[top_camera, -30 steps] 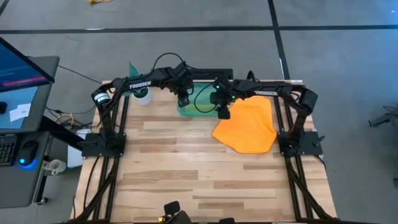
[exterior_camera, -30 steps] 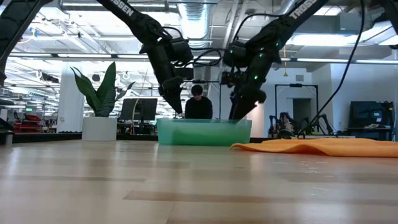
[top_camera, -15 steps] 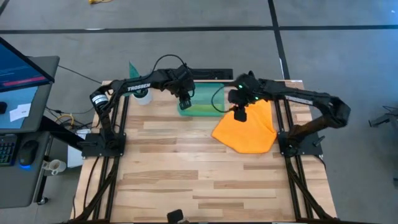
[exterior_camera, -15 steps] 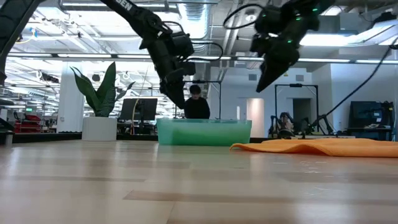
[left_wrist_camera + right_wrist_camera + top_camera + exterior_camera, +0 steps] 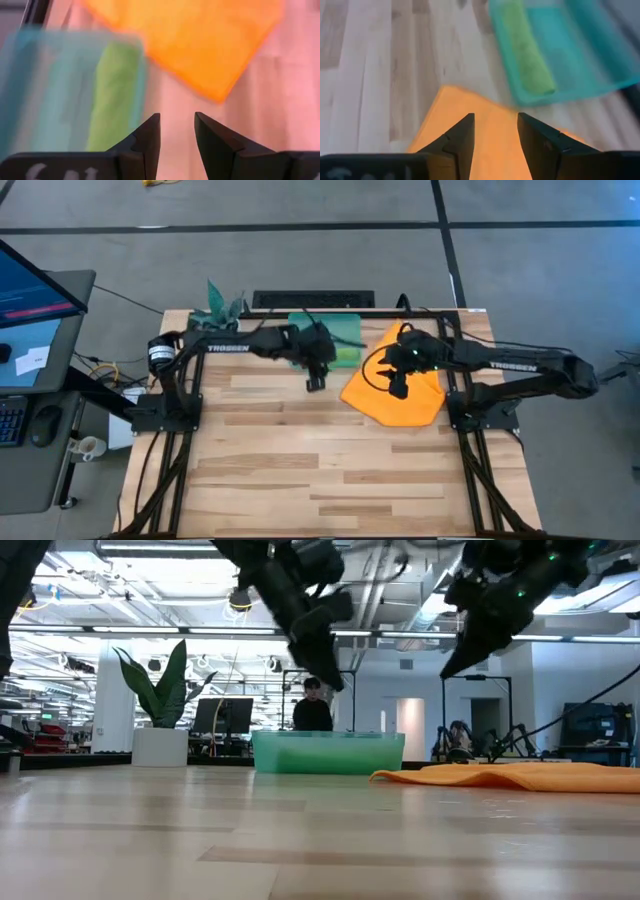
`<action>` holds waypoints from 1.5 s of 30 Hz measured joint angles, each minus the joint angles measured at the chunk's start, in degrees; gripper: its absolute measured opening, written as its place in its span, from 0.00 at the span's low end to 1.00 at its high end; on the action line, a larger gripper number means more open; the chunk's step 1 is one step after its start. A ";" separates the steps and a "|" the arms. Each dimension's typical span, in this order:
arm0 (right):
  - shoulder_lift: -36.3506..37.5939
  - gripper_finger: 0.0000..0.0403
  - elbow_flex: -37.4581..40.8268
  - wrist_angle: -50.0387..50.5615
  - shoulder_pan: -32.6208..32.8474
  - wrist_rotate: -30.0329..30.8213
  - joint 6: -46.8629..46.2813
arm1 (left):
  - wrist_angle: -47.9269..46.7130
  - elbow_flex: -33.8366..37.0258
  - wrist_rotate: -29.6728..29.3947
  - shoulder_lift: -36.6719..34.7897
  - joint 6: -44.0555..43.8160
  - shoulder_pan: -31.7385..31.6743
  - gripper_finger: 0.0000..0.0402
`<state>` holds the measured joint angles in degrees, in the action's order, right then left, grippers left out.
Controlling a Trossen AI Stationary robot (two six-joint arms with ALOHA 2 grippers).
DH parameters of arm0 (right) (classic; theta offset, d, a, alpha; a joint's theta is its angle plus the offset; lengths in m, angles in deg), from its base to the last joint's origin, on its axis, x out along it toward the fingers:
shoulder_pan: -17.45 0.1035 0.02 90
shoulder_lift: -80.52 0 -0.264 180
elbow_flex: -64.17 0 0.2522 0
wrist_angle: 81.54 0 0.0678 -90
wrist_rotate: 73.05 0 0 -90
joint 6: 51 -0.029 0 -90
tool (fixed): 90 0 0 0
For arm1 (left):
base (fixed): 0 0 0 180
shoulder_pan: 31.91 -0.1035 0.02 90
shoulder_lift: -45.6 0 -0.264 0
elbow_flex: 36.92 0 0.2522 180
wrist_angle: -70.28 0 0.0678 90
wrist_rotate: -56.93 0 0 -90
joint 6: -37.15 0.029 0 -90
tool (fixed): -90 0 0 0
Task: Roll microfiber towels into tight, uniform cylinder then place into a basket
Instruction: Fold the orange towel
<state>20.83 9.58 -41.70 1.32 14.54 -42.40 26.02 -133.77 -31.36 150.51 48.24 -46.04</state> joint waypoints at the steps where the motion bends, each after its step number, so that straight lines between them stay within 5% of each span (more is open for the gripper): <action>1: 0.70 0.42 0.11 -0.75 1.18 1.65 -0.18 | 1.29 0.00 -0.31 0.00 -0.08 1.20 0.28; 7: 4.21 0.42 0.14 -6.15 7.09 5.83 -0.20 | 13.06 1.14 -0.75 0.07 -0.37 6.52 0.28; 18: 5.15 0.41 0.14 -4.47 17.13 10.72 -9.86 | 38.24 13.85 -0.64 0.22 0.25 10.34 0.28; 27: 4.37 0.41 0.16 -3.84 25.52 22.93 -11.65 | 50.26 20.56 -1.15 1.78 -0.97 9.47 0.28; 45: 5.04 0.40 0.12 -4.62 25.75 25.43 -11.63 | 53.15 14.73 -3.98 16.93 -3.81 8.81 0.28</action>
<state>25.87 9.70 -46.32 27.07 39.97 -54.03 79.17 -119.04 -35.34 167.44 44.43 -37.23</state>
